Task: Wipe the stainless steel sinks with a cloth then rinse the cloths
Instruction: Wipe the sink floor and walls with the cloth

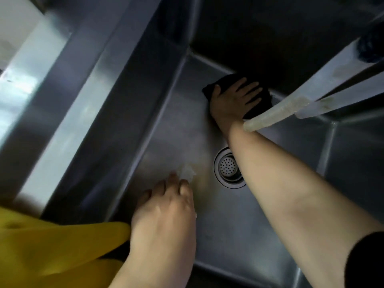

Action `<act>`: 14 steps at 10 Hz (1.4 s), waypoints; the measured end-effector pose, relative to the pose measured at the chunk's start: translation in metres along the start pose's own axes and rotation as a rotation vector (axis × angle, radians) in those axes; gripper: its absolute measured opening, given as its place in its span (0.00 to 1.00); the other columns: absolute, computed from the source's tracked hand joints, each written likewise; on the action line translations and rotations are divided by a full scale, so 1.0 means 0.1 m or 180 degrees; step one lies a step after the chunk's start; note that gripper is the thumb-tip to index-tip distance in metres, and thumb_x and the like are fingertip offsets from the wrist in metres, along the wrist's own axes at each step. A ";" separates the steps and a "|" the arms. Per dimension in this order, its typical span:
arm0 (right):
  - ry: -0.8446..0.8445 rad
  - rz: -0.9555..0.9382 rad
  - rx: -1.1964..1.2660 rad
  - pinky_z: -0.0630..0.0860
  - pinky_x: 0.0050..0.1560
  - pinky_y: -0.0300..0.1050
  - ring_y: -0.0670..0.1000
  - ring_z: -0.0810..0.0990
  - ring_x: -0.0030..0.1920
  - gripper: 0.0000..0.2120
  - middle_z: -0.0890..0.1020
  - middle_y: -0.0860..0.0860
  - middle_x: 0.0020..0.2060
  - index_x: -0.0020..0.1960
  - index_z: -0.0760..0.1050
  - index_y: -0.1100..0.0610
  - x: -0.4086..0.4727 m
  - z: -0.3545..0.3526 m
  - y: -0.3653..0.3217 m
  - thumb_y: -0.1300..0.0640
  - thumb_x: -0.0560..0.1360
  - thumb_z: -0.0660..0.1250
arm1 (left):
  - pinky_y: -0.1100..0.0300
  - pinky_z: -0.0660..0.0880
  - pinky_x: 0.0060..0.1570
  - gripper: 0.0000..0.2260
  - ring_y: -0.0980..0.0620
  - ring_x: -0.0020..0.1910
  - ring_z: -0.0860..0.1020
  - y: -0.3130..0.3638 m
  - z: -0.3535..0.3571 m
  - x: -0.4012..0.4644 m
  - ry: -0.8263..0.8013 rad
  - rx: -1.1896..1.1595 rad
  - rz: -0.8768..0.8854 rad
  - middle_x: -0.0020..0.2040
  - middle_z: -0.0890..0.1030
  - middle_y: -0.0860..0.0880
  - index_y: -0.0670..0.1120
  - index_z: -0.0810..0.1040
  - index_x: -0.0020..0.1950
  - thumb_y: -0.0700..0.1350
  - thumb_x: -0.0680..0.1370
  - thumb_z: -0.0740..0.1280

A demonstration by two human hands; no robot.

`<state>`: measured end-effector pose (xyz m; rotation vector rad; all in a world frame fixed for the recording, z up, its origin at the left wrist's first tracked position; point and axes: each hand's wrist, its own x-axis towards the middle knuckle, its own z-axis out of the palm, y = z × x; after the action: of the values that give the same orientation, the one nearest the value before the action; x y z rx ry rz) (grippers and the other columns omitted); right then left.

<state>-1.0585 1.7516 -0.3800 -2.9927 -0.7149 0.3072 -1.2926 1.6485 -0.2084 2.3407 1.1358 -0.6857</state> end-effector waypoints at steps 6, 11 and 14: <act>-0.0299 -0.3420 -0.0690 0.41 0.75 0.57 0.61 0.45 0.76 0.33 0.50 0.59 0.77 0.78 0.49 0.56 -0.67 0.05 0.22 0.42 0.79 0.52 | 0.55 0.66 0.65 0.20 0.49 0.69 0.66 -0.08 0.09 0.02 0.0398 0.0285 -0.0168 0.72 0.65 0.50 0.51 0.59 0.73 0.49 0.81 0.56; -0.1298 -0.3939 -0.1076 0.48 0.73 0.61 0.63 0.58 0.73 0.36 0.60 0.60 0.73 0.74 0.62 0.57 -2.34 -0.21 2.48 0.38 0.72 0.60 | 0.55 0.73 0.56 0.19 0.48 0.66 0.71 0.09 -0.34 -0.31 0.0992 0.0085 0.0459 0.70 0.71 0.51 0.49 0.70 0.67 0.41 0.76 0.63; -0.1279 -0.3569 -0.1276 0.45 0.71 0.62 0.64 0.51 0.74 0.45 0.57 0.61 0.74 0.75 0.56 0.57 -2.40 -0.18 1.99 0.32 0.68 0.61 | 0.48 0.67 0.62 0.16 0.47 0.61 0.71 -0.56 -0.88 -0.25 0.1156 0.1084 0.0555 0.61 0.75 0.53 0.52 0.73 0.61 0.46 0.74 0.60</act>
<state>-1.1765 1.4657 -0.3375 -2.2592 -2.5041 0.7185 -1.3309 1.7164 -0.1348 2.9031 1.0000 -0.4267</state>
